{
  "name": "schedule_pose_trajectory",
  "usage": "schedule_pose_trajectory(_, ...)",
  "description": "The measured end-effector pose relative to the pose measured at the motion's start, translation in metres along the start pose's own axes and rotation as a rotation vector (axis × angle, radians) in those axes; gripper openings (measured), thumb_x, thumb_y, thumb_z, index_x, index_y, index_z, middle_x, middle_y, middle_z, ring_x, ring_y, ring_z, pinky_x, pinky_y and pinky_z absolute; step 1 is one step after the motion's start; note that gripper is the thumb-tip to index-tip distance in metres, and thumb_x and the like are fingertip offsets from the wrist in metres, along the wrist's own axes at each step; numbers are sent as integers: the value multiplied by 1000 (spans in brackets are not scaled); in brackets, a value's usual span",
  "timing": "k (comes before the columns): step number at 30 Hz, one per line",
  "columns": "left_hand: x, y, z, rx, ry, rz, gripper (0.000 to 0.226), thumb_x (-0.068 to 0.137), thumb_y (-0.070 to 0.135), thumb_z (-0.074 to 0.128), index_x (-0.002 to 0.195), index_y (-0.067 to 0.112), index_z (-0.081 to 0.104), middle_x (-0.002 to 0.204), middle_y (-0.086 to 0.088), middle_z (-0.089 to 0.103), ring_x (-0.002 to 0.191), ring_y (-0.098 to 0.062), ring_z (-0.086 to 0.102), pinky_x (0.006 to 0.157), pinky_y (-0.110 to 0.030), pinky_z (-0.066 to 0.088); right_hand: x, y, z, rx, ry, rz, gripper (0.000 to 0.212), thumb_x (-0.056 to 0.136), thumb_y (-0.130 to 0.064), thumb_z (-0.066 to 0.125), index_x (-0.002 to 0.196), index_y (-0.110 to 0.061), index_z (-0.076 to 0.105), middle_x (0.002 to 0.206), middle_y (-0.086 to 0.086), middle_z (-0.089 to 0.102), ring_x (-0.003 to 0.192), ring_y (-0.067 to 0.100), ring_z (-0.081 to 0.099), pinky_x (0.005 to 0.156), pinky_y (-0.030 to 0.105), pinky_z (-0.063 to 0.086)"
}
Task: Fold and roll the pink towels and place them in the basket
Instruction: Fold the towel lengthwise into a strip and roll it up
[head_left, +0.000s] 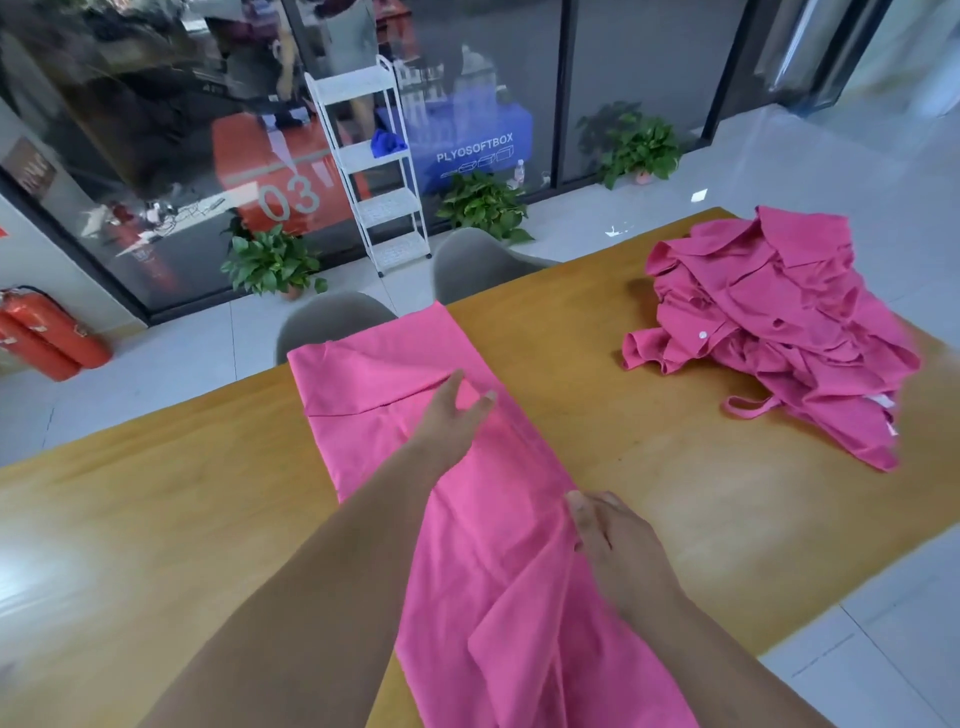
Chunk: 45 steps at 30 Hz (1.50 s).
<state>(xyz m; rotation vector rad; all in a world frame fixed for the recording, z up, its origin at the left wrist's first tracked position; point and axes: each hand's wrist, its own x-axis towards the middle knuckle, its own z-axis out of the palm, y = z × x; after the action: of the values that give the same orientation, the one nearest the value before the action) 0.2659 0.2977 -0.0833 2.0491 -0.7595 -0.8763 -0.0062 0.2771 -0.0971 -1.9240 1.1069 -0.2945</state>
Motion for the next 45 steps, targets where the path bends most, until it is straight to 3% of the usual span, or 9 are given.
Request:
schedule_pose_trajectory(3, -26, -37, 41, 172, -97, -6, 78, 102, 58, 58, 167, 31, 24, 167, -2, 38, 144, -27, 50, 118, -45, 43, 6, 41, 1, -79, -114, 111, 80, 97, -73, 20, 137, -23, 67, 129, -3, 62, 121, 17, 62, 109, 31, 45)
schedule_pose_trajectory(6, -68, -79, 68, 352, -87, 111, 67, 104, 50, 56, 164, 29, 33, 167, 5, 37, 152, -20, 34, 126, -41, 30, -5, 65, 7, -110, -128, 127, 79, 95, -75, 20, 148, -31, 58, 138, -8, 54, 128, 13, 57, 112, 31, 43)
schedule_pose_trajectory(12, -140, -137, 70, 512, -94, 299, 63, 102, 58, 46, 160, 34, 39, 159, 14, 44, 149, -11, 32, 123, -40, 34, -39, 73, 19, -277, -114, 70, 75, 96, -76, 16, 158, -41, 41, 149, -16, 39, 139, 8, 44, 114, 34, 42)
schedule_pose_trajectory(24, -209, -169, 59, 601, -221, 358, 63, 100, 54, 49, 160, 42, 36, 160, 17, 37, 149, -14, 24, 124, -40, 29, -122, 63, 48, -452, -118, 114, 76, 95, -77, 15, 159, -41, 35, 151, -9, 42, 140, 18, 41, 115, 43, 41)
schedule_pose_trajectory(29, -217, -163, 67, 594, -211, 305, 66, 98, 48, 55, 160, 31, 40, 158, 12, 40, 148, -18, 28, 124, -42, 30, -138, 59, 42, -420, -152, 107, 70, 99, -74, 20, 160, -43, 33, 152, -11, 40, 141, 14, 38, 113, 42, 42)
schedule_pose_trajectory(37, -242, -116, 95, 198, -17, 214, 44, 95, 32, 64, 137, 20, 68, 133, 16, 58, 108, -8, 65, 99, -38, 55, -119, 71, 9, -128, -130, 67, 57, 106, -61, 35, 156, -36, 45, 150, -8, 48, 130, 11, 52, 110, 36, 41)
schedule_pose_trajectory(39, -257, -84, 121, 66, -42, 260, 40, 94, 26, 64, 132, 15, 72, 127, 12, 62, 98, -5, 69, 95, -36, 57, -116, 82, -8, 39, -122, 88, 60, 103, -71, 35, 152, -40, 49, 146, -13, 56, 126, 9, 56, 112, 39, 44)
schedule_pose_trajectory(42, -279, -42, 171, -76, -219, 315, 36, 99, 15, 64, 135, 16, 69, 130, 3, 67, 102, -5, 71, 98, -29, 57, -112, 101, -33, 356, -107, 214, 48, 101, -72, 38, 142, -52, 54, 131, -2, 70, 114, 21, 70, 98, 50, 59)
schedule_pose_trajectory(45, -288, -38, 201, -84, -197, 260, 39, 101, 25, 63, 140, 25, 65, 132, 11, 69, 113, 1, 67, 105, -30, 54, -112, 113, -53, 520, -134, 408, 44, 108, -60, 40, 144, -39, 54, 122, 7, 73, 103, 34, 75, 90, 49, 62)
